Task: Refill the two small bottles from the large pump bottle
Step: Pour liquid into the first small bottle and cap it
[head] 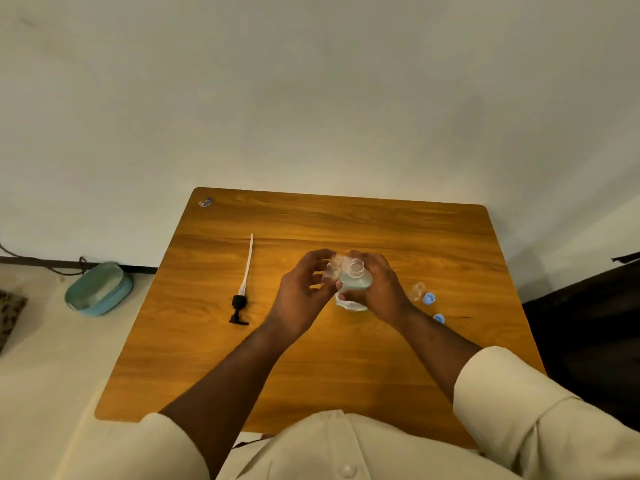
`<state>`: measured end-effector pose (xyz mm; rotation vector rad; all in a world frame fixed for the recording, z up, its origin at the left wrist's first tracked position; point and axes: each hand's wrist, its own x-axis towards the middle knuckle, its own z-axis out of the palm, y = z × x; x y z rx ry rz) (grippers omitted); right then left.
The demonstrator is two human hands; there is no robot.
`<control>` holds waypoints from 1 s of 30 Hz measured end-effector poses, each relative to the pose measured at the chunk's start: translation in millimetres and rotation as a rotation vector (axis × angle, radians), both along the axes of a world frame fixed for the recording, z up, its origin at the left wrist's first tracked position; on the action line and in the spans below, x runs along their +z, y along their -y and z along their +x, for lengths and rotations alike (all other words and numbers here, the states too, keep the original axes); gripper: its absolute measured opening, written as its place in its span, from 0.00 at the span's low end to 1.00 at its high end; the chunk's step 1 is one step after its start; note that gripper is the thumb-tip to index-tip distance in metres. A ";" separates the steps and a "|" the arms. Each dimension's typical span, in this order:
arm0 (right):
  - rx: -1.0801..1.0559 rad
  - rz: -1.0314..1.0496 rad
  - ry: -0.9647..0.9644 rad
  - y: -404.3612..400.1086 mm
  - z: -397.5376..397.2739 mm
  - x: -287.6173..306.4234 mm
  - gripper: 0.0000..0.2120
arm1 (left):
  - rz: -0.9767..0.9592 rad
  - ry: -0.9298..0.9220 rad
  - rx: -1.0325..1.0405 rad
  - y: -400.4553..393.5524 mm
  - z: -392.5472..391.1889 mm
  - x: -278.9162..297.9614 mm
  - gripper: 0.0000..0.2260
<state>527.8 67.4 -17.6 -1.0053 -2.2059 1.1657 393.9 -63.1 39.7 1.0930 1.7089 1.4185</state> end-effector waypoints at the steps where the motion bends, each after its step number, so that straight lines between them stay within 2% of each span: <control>1: -0.003 0.057 0.010 -3.2 0.2 8.4 0.39 | 0.014 -0.020 -0.004 -2.1 0.5 5.8 0.21; 7: 0.053 0.479 0.052 -33.2 2.0 99.0 0.38 | 0.159 -0.063 -0.017 -18.5 7.5 57.1 0.21; 11: 0.075 0.663 0.080 -44.1 -2.0 157.3 0.36 | 0.208 -0.049 -0.023 -26.4 11.3 88.1 0.22; 22: 0.072 0.936 0.124 -52.5 -21.2 230.8 0.32 | 0.283 -0.123 0.016 -30.0 -1.2 143.7 0.24; 30: 0.081 0.967 0.127 -47.5 -31.4 245.8 0.32 | 0.258 -0.181 0.048 -29.3 -6.4 152.9 0.25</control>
